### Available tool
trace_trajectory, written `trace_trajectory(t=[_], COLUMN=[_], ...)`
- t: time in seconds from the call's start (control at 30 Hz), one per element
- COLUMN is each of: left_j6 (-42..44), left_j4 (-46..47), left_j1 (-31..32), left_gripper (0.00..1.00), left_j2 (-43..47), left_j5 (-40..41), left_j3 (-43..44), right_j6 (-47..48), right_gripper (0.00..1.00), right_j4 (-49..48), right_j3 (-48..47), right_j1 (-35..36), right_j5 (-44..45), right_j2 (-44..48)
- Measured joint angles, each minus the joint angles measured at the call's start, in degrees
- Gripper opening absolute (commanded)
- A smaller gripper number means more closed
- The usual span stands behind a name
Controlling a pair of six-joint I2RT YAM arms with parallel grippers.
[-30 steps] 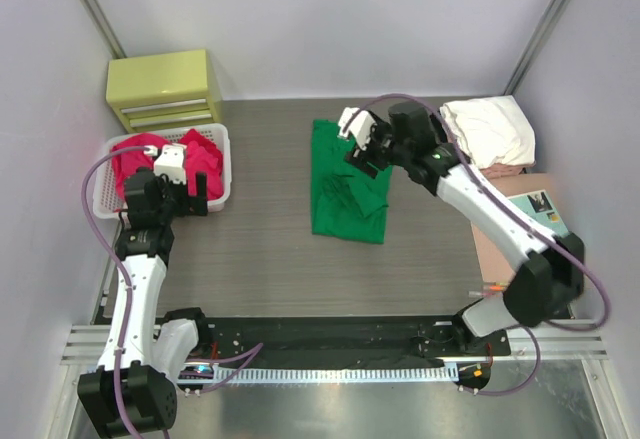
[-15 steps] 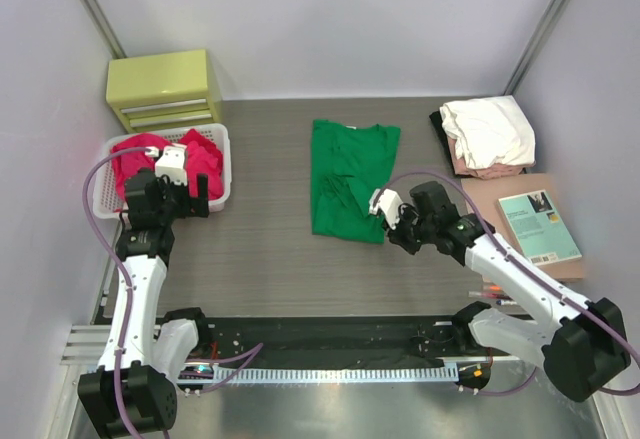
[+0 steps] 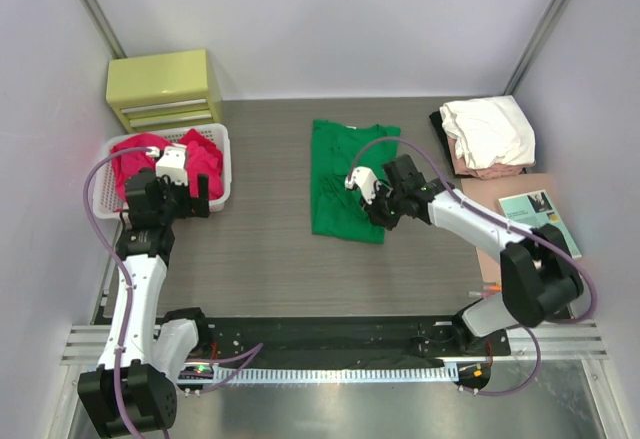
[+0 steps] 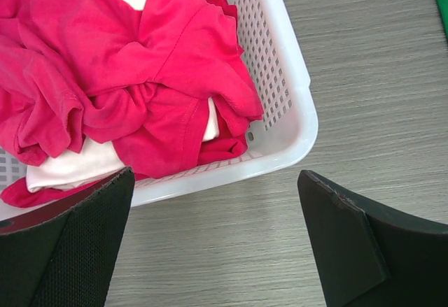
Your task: Fold and stack the t-shirts
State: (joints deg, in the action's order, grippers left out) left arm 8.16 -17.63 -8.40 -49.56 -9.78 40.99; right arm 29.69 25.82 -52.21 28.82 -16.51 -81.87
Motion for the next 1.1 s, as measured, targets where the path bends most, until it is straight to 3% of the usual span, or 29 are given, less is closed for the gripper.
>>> trace_trajectory(t=[0.3, 0.67, 0.93, 1.1], left_j6=[0.0, 0.0, 0.0, 0.0], left_j4=[0.0, 0.0, -0.1, -0.2], left_j1=[0.0, 0.0, 0.0, 0.0], left_gripper=[1.0, 1.0, 1.0, 1.0], left_j2=[-0.2, -0.2, -0.2, -0.3], left_j5=[-0.1, -0.1, -0.1, -0.1], left_j3=[0.0, 0.0, 0.0, 0.0], right_j6=[0.3, 1.3, 3.3, 3.4], right_gripper=[0.01, 0.01, 0.01, 0.01], right_j4=[-1.3, -1.4, -1.5, -4.6], right_j3=[-10.8, -11.9, -16.0, -18.6], right_j1=[1.1, 8.0, 4.5, 1.2], right_j5=[-0.2, 0.4, 5.4, 9.9], right_j2=[-11.6, -15.4, -23.9, -24.2])
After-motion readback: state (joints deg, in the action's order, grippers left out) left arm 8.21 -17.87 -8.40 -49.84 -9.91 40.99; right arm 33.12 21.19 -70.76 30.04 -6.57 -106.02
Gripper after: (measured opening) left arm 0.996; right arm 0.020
